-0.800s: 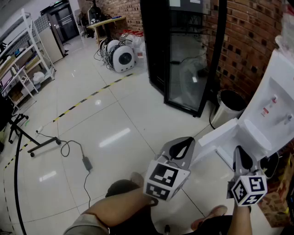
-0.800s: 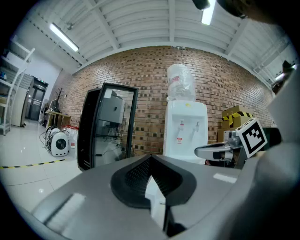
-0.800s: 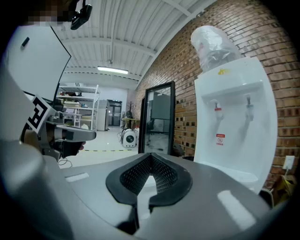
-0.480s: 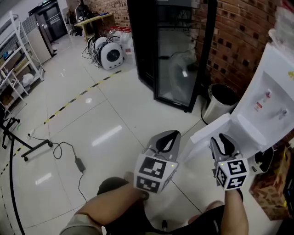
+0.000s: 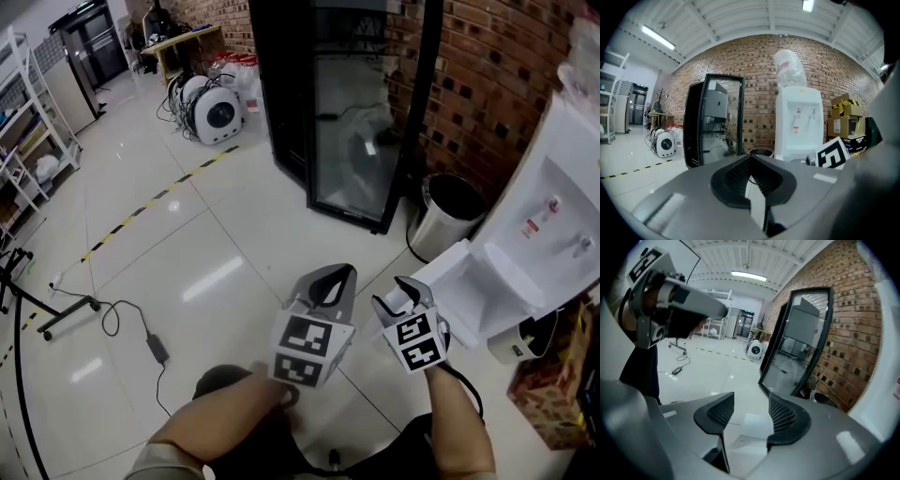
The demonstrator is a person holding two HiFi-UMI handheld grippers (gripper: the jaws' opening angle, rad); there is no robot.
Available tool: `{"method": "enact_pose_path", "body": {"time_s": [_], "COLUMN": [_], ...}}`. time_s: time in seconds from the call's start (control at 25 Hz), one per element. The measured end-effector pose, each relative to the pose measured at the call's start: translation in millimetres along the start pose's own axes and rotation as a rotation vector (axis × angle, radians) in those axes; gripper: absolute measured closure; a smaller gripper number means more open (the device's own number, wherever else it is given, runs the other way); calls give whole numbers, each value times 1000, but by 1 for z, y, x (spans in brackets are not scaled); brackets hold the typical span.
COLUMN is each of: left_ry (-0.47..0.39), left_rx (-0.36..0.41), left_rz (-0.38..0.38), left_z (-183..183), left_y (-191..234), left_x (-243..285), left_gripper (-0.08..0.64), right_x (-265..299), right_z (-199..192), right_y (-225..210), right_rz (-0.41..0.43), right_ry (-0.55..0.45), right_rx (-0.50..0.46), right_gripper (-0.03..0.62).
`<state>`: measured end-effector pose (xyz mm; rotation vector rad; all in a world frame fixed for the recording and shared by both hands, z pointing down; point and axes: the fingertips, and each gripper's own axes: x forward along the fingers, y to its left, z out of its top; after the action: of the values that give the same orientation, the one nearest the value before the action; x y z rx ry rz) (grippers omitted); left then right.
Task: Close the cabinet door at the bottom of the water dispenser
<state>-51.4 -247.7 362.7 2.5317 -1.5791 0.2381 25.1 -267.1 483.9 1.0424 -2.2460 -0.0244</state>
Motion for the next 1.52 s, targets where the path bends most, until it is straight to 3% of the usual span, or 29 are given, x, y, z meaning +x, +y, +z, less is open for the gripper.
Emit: {"method": "enact_pose_path", "body": {"time_s": [0.24, 0.52, 0.68, 0.84, 1.0, 1.12, 1.24, 1.32, 1.44, 1.52], "left_ry": [-24, -24, 18, -9, -17, -34, -40, -20, 19, 32], "left_rx": [-24, -7, -88, -125, -130, -107, -45, -18, -14, -21], "left_rz": [-45, -103, -135, -213, -306, -339, -308, -267, -213, -185], "left_z": [14, 12, -1, 9, 16, 19, 15, 5, -9, -14], "left_y": [-13, -54, -81, -129, -178, -196, -195, -187, -169, -157], "left_x": [9, 8, 19, 16, 4, -10, -15, -11, -4, 0], "left_gripper": [560, 560, 560, 560, 560, 560, 560, 560, 560, 560], "right_x": [3, -58, -101, -141, -175, -199, -212, -214, -215, -213], "right_z": [-26, -70, -103, -140, -183, -218, -250, -270, -298, -310], "right_y": [13, 9, -6, -43, -98, -158, -218, -245, -263, -261], "right_rz": [60, 77, 29, -70, -177, -361, -568, -644, -697, -676], "right_ry": [129, 257, 335, 385, 397, 407, 393, 405, 453, 457], "right_rx": [-99, -89, -53, 49, 239, 360, 428, 469, 533, 601], "right_gripper": [421, 495, 511, 555, 575, 575, 575, 577, 578, 578]}}
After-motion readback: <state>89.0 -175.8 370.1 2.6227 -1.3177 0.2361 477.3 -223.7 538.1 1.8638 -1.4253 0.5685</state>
